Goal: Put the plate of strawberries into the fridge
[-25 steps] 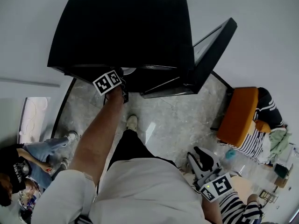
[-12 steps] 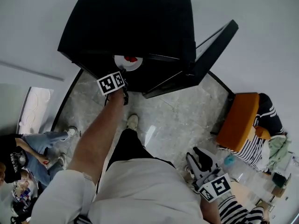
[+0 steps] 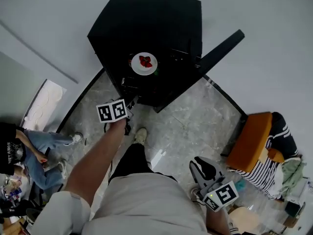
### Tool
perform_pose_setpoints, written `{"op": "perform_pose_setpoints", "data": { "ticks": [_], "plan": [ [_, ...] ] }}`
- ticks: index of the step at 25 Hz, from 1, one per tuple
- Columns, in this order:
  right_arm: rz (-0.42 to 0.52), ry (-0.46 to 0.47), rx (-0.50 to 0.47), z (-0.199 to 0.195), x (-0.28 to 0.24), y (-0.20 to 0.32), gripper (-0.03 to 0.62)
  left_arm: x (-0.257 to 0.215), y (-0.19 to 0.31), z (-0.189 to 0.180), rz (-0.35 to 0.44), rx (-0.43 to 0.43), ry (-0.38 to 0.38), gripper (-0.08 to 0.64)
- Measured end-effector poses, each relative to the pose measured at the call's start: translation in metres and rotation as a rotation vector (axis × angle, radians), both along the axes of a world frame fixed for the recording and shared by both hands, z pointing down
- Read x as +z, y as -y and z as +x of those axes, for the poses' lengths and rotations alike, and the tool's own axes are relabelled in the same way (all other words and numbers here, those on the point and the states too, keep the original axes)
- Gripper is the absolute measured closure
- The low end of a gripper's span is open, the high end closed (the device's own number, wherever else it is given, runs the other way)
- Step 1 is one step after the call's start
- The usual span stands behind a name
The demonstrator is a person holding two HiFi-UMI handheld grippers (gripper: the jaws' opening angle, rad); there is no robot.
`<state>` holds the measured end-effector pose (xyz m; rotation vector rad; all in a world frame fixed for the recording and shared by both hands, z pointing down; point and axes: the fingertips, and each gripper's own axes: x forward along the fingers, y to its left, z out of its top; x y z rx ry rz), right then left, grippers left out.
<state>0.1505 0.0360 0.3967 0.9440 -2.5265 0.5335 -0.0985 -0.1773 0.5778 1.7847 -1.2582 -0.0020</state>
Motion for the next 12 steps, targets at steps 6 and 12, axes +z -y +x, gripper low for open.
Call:
{"op": "perform_pose_setpoints", "data": {
  "ticks": [6,12],
  "plan": [
    [0.037,0.02,-0.071,0.001,-0.001,-0.043,0.56,-0.061,-0.117,0.025,0.102,0.108,-0.077,0.546],
    [0.079,0.043,-0.127,-0.004,-0.006,-0.091,0.568,-0.115,-0.227,0.065,0.199,0.298,-0.089,0.548]
  ]
}}
